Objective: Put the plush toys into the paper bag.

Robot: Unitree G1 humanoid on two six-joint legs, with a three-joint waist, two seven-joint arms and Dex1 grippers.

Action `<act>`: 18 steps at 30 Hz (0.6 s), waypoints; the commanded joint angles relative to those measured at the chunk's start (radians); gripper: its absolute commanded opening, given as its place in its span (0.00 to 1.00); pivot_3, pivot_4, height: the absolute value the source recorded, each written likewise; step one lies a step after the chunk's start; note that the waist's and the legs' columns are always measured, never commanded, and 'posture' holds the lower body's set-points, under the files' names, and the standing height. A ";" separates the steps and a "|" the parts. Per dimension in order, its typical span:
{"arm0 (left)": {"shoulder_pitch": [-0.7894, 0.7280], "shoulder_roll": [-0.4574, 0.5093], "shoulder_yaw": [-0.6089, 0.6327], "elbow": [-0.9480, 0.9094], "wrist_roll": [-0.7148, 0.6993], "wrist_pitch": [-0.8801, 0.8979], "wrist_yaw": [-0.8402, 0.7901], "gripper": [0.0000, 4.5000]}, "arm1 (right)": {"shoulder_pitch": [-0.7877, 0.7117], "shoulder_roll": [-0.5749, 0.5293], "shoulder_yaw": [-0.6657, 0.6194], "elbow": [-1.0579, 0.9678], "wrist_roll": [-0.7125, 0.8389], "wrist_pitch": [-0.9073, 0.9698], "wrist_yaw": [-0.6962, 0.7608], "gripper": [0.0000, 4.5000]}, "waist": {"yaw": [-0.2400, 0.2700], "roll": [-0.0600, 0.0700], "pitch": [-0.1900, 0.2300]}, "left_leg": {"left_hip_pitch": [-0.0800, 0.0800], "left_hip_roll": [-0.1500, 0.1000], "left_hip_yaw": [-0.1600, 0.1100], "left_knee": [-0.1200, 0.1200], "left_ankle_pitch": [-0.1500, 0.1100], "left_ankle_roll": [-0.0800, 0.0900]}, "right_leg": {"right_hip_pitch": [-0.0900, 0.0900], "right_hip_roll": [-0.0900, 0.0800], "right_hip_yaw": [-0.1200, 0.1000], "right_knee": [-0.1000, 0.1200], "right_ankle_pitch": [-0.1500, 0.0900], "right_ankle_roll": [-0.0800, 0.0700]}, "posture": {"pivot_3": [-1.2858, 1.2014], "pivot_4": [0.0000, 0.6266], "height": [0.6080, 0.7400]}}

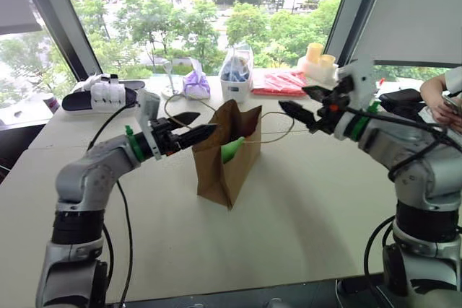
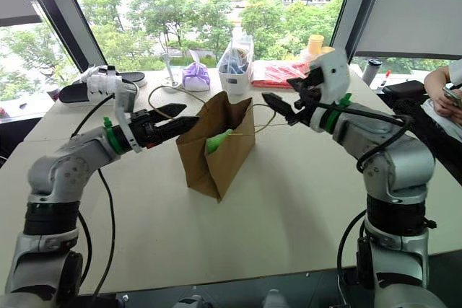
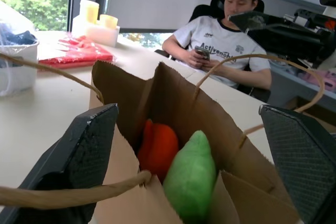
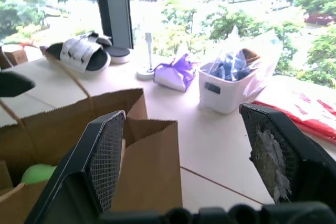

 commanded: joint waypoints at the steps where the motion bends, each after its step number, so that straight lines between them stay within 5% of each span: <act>1: 0.036 0.053 0.082 -0.074 -0.070 0.045 0.008 1.00 | 0.005 -0.017 -0.128 0.007 0.022 0.006 -0.066 0.87 | 0.002 0.000 0.000 | 0.000 0.000 0.000 0.000 0.000 0.000 | 0.000 0.000 0.000 0.000 0.000 0.000 | 0.52 0.24 1.00; 7: 0.118 0.089 0.088 -0.078 -0.054 0.033 0.003 1.00 | 0.133 -0.003 -0.106 -0.033 0.028 0.004 -0.087 0.87 | 0.000 0.000 0.000 | 0.000 0.000 0.001 0.000 0.000 0.001 | 0.001 0.000 0.000 0.000 0.000 0.000 | 0.52 0.24 1.00; 15: 0.162 0.063 -0.054 -0.087 -0.010 0.006 -0.093 1.00 | 0.270 0.100 0.188 0.072 -0.099 -0.188 -0.055 0.87 | -0.003 0.001 0.000 | 0.002 0.000 0.002 0.000 0.000 0.000 | 0.001 0.000 0.000 0.001 0.000 0.000 | 0.52 0.24 1.00; 18: 0.177 0.074 -0.101 -0.096 0.032 -0.031 -0.125 1.00 | 0.250 0.137 0.240 0.107 -0.114 -0.230 -0.041 0.69 | -0.003 0.001 0.000 | 0.002 0.000 0.002 0.000 0.000 0.000 | 0.001 0.000 0.000 0.001 0.000 0.000 | 0.52 0.24 1.00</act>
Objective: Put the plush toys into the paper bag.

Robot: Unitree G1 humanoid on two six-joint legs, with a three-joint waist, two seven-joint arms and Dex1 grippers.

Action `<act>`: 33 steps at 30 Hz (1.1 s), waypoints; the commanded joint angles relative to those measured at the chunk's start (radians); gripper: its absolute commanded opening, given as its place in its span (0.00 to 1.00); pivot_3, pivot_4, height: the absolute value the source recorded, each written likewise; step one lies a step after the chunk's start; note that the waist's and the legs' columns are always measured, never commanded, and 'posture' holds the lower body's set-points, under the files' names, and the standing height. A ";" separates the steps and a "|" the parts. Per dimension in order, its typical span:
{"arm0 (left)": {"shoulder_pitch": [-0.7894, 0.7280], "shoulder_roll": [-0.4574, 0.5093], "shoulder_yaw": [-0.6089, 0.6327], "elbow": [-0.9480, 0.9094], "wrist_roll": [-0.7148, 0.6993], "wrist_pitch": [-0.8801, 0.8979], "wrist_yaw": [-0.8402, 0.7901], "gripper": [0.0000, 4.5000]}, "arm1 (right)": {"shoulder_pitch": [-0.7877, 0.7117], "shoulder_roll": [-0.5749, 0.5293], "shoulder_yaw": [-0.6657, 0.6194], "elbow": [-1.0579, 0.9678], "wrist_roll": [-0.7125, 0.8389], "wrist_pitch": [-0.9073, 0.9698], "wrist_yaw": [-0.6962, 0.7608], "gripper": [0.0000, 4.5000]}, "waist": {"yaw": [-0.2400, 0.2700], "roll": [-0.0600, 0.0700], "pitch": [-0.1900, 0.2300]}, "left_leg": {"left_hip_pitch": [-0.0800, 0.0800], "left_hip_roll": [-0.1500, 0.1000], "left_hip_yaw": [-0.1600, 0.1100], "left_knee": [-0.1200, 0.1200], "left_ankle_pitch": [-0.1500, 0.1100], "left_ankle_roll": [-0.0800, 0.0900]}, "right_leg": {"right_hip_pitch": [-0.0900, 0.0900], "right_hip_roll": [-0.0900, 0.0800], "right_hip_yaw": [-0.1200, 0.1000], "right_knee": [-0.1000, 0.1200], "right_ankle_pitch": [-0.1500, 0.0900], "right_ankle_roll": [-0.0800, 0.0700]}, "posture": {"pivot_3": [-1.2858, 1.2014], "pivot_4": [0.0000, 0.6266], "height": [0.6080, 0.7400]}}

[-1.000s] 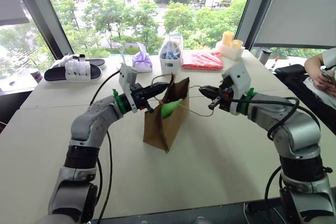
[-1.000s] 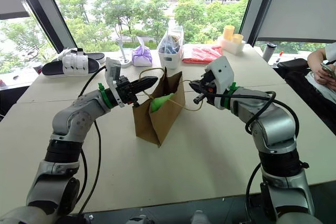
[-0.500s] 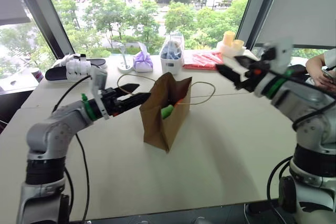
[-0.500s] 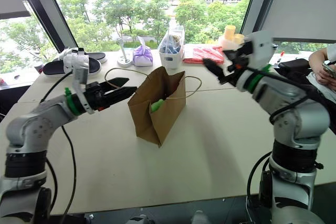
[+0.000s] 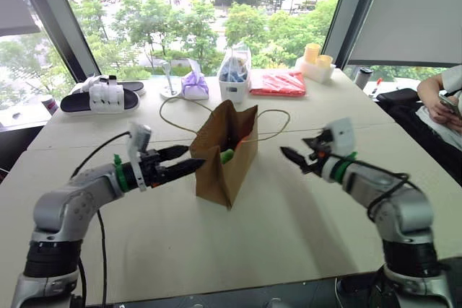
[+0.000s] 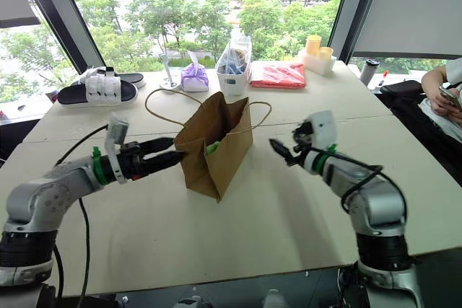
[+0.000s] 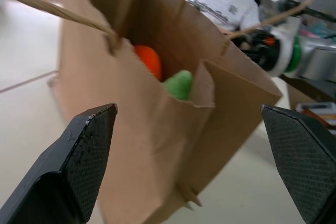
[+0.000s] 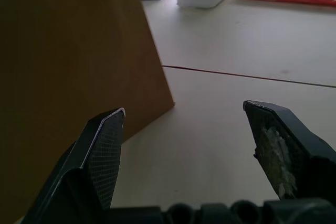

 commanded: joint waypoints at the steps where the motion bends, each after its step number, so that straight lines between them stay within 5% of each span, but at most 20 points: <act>1: 0.001 0.012 -0.035 -0.043 0.043 -0.049 -0.030 1.00 | -0.048 0.023 0.036 0.008 -0.020 -0.070 0.018 0.59 | 0.000 0.000 0.000 | 0.000 0.000 0.000 0.000 0.000 0.000 | 0.000 0.000 0.000 0.000 0.000 0.000 | 0.52 0.24 1.00; 6: 0.016 -0.001 -0.075 -0.080 0.066 -0.068 -0.030 1.00 | -0.083 0.062 0.083 0.017 -0.013 -0.081 0.044 0.01 | 0.001 0.000 0.000 | 0.000 0.000 -0.001 0.000 0.000 0.000 | 0.000 0.000 0.000 -0.001 0.000 0.000 | 0.52 0.24 1.00; 18: 0.043 -0.095 -0.147 -0.152 0.159 -0.097 0.120 1.00 | -0.114 0.140 0.188 0.026 -0.029 -0.073 0.071 0.01 | 0.002 0.000 0.000 | 0.000 0.000 -0.001 0.000 0.000 0.000 | 0.000 0.000 0.000 -0.001 0.000 0.000 | 0.52 0.24 1.00; 29: 0.067 -0.190 -0.125 -0.263 0.248 -0.010 0.450 1.00 | -0.093 0.211 0.220 -0.054 -0.048 -0.056 0.020 0.01 | 0.002 0.000 0.000 | 0.000 0.000 -0.002 0.000 0.000 0.000 | -0.001 0.000 0.000 0.000 0.000 0.000 | 0.52 0.24 1.00; 33: 0.075 -0.214 -0.104 -0.318 0.235 0.029 0.516 0.72 | -0.096 0.221 0.217 -0.062 -0.048 -0.039 0.005 0.00 | 0.004 0.000 0.000 | 0.000 0.000 -0.002 0.000 0.000 0.000 | 0.000 0.000 0.000 0.000 0.000 0.000 | 0.52 0.24 1.00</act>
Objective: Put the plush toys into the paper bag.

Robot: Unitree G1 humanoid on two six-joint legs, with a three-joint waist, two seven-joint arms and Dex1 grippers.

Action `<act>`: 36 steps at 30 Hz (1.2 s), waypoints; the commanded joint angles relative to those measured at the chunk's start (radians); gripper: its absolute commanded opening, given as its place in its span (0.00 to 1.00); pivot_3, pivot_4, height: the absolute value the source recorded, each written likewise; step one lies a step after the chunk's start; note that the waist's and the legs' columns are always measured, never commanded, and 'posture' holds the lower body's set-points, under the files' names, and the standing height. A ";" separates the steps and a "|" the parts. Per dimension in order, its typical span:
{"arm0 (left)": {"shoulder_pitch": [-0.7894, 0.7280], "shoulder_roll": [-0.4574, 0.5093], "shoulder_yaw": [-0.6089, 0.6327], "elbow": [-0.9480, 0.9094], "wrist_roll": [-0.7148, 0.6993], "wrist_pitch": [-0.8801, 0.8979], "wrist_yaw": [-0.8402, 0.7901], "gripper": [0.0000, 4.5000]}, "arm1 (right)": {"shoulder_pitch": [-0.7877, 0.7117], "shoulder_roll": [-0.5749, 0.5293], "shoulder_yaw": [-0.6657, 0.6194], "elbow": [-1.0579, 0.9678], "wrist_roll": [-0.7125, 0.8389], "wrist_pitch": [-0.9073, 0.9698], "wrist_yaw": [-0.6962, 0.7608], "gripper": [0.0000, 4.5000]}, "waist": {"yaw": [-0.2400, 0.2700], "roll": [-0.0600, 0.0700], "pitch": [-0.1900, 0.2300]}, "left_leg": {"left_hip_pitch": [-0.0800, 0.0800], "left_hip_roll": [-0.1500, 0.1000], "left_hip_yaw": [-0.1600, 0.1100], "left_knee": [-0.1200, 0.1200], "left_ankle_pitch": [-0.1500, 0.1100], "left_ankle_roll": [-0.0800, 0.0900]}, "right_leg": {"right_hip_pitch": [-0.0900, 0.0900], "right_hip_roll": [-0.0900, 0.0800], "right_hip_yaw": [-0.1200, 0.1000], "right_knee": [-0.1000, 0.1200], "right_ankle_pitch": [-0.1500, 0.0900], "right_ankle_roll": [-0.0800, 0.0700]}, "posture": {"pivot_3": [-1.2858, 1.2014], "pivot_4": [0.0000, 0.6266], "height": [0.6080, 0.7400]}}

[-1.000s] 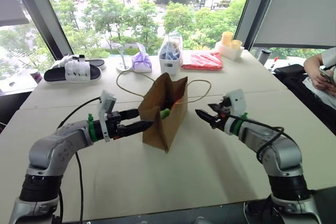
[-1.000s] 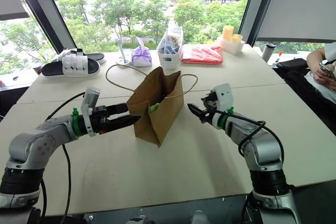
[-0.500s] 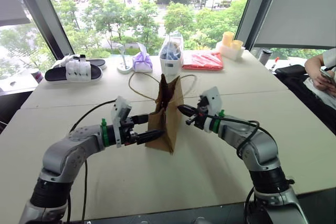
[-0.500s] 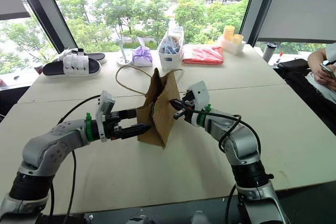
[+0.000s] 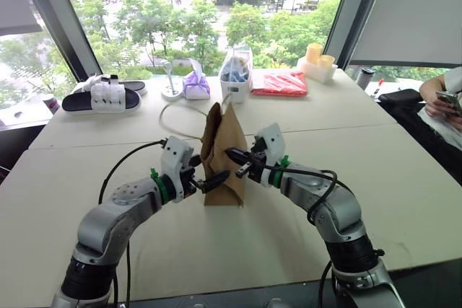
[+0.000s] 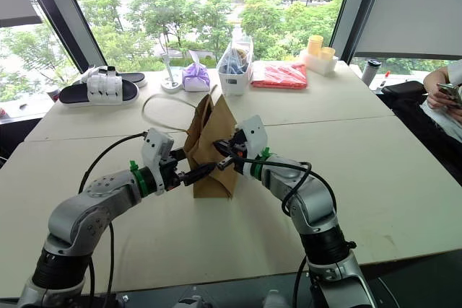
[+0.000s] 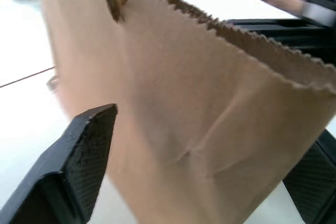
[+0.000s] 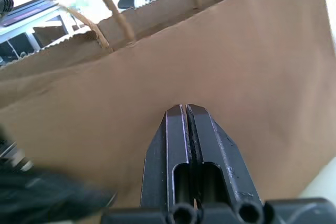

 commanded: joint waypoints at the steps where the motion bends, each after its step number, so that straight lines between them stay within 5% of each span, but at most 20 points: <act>1: -0.003 0.001 0.031 -0.070 -0.004 0.015 0.036 0.59 | -0.014 0.008 -0.011 -0.046 0.006 0.002 -0.010 0.00 | -0.001 0.000 0.000 | 0.000 0.000 0.000 0.000 0.000 0.000 | 0.000 0.000 0.000 0.000 0.000 0.000 | 0.52 0.24 1.00; 6: 0.005 -0.027 0.031 -0.070 -0.002 0.022 0.082 0.02 | -0.035 -0.002 -0.013 -0.007 -0.004 -0.008 -0.002 0.00 | -0.002 0.000 0.000 | 0.000 0.000 0.001 0.000 0.000 0.000 | 0.000 0.000 0.000 0.000 0.000 0.000 | 0.52 0.24 1.00; 7: 0.007 -0.035 0.036 -0.073 0.001 0.028 0.104 0.00 | -0.038 -0.009 -0.021 -0.010 -0.003 -0.004 -0.002 0.00 | -0.001 0.000 0.000 | 0.000 0.000 0.001 0.000 0.000 0.000 | 0.000 0.000 0.000 0.000 0.000 0.000 | 0.52 0.24 1.00; 12: -0.016 -0.028 0.044 -0.035 0.003 -0.006 0.085 0.00 | -0.037 -0.058 -0.083 -0.055 0.022 0.035 0.000 0.00 | 0.001 0.000 0.000 | 0.000 0.000 0.001 0.000 0.000 0.000 | 0.000 0.000 0.000 0.000 0.000 0.000 | 0.52 0.24 1.00; 17: -0.216 0.079 -0.020 0.312 0.025 -0.214 -0.330 0.00 | 0.043 -0.252 -0.323 -0.286 0.202 0.204 0.064 0.00 | 0.023 0.000 0.000 | -0.002 -0.001 0.000 0.001 0.000 0.000 | 0.000 0.001 -0.002 -0.001 0.000 0.000 | 0.52 0.24 1.00; 27: -0.653 0.038 -0.093 1.070 0.094 -0.463 -1.004 0.00 | 0.111 -0.478 -0.642 -0.441 0.378 0.366 0.028 0.00 | 0.009 0.000 0.000 | -0.001 -0.001 0.002 0.001 -0.002 0.003 | 0.003 0.000 -0.003 -0.003 0.000 0.000 | 0.52 0.24 1.00; 36: -0.873 -0.042 -0.164 1.576 0.342 -0.790 -1.209 0.00 | 0.170 -0.539 -0.763 -0.529 0.488 0.432 -0.042 0.00 | -0.001 -0.001 0.001 | -0.002 -0.001 0.002 0.003 -0.002 0.004 | 0.003 0.000 -0.003 -0.002 0.000 0.000 | 0.52 0.24 1.00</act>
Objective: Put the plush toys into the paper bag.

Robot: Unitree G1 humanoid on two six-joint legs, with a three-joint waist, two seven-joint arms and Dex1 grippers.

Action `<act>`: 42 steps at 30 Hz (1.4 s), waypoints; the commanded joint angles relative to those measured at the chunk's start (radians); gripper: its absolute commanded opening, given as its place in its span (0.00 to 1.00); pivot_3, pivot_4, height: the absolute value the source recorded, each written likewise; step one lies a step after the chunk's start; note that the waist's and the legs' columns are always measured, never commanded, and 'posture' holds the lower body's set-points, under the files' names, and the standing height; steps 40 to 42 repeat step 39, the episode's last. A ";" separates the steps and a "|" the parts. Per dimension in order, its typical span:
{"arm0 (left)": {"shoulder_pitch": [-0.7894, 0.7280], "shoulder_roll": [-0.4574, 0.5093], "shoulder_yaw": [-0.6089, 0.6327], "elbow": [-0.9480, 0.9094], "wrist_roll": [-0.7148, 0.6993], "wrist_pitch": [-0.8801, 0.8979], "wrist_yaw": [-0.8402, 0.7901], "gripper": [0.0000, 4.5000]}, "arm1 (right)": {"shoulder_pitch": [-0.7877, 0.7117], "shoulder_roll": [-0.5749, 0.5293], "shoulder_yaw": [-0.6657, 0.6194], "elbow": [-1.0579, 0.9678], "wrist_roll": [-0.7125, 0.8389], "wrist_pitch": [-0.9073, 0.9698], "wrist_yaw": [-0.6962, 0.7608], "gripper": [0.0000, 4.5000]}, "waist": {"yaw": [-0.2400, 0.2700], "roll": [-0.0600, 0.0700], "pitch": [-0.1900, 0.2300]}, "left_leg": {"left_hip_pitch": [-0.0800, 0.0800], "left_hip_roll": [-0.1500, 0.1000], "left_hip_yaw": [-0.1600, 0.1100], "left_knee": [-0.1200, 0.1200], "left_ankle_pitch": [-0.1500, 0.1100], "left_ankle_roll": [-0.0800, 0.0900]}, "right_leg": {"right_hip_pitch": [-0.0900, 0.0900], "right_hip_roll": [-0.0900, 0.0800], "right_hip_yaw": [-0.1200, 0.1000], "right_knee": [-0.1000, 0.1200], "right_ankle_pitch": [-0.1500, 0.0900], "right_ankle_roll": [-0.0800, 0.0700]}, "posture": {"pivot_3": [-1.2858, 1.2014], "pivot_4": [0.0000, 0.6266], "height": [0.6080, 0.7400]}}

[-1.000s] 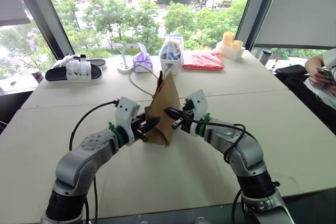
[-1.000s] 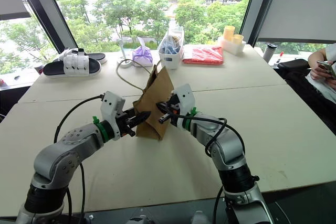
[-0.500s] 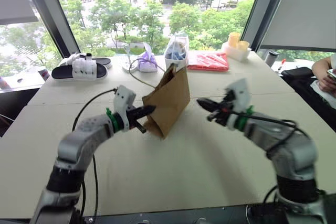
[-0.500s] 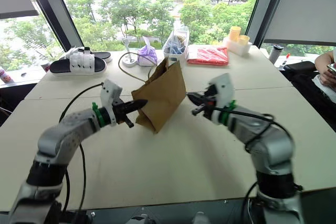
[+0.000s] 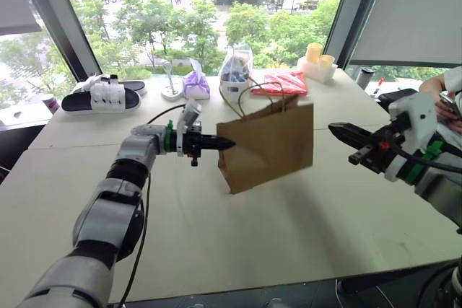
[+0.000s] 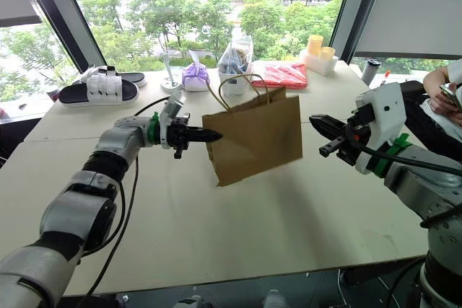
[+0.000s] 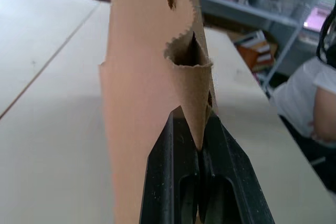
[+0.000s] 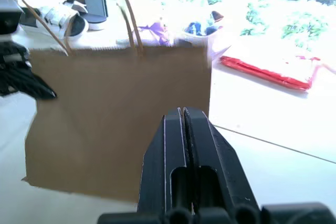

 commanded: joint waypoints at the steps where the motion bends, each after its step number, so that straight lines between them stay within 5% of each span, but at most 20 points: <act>1: -0.071 -0.008 0.006 0.073 0.044 -0.071 -0.053 0.00 | 0.006 -0.024 -0.055 -0.046 0.044 0.008 -0.029 0.00 | -0.001 0.000 0.000 | 0.000 0.000 0.000 0.000 0.000 0.000 | 0.000 0.000 0.000 0.000 0.000 0.000 | 0.52 0.24 1.00; 9: -0.126 -0.026 -0.022 0.170 0.161 -0.164 -0.024 0.00 | 0.027 -0.051 -0.052 -0.055 0.098 -0.004 -0.080 0.00 | 0.002 0.000 0.000 | -0.001 0.000 0.000 0.002 0.000 0.001 | 0.000 0.000 0.000 0.000 0.000 0.000 | 0.52 0.24 1.00; 12: -0.130 -0.029 0.002 0.183 0.183 -0.168 0.016 0.18 | 0.026 -0.054 -0.022 -0.051 0.103 -0.020 -0.093 0.00 | 0.002 0.000 0.000 | -0.001 0.000 0.000 0.002 0.000 0.001 | 0.000 0.000 0.000 0.001 0.000 0.000 | 0.52 0.24 1.00; 20: -0.129 0.038 0.039 0.179 0.234 -0.206 0.070 0.99 | 0.028 -0.078 0.099 -0.014 0.062 -0.084 -0.084 0.00 | 0.000 0.000 0.000 | -0.001 0.000 0.000 0.003 -0.001 0.001 | 0.000 0.000 0.000 0.002 0.000 0.000 | 0.52 0.24 1.00; 28: 0.005 0.178 0.143 -0.029 0.148 -0.123 0.044 0.99 | 0.098 -0.136 0.241 0.073 -0.054 -0.229 0.045 0.00 | -0.003 0.000 0.000 | -0.001 0.000 0.000 0.005 -0.002 0.003 | 0.000 0.000 0.000 0.002 0.000 0.001 | 0.52 0.24 1.00; 37: 0.521 0.240 0.283 -0.980 -0.108 0.420 0.288 0.99 | 0.123 -0.205 0.337 0.154 -0.134 -0.344 0.225 0.00 | 0.000 0.000 0.000 | -0.001 0.003 -0.002 0.008 -0.002 0.004 | 0.001 0.000 0.001 0.003 0.000 0.001 | 0.52 0.24 1.00; 42: 0.589 0.241 0.306 -1.102 -0.147 0.498 0.355 0.99 | 0.108 -0.203 0.358 0.171 -0.150 -0.356 0.238 0.00 | -0.001 0.000 0.000 | -0.001 0.004 -0.002 0.008 -0.002 0.004 | 0.001 -0.001 0.002 0.003 0.000 0.001 | 0.52 0.24 1.00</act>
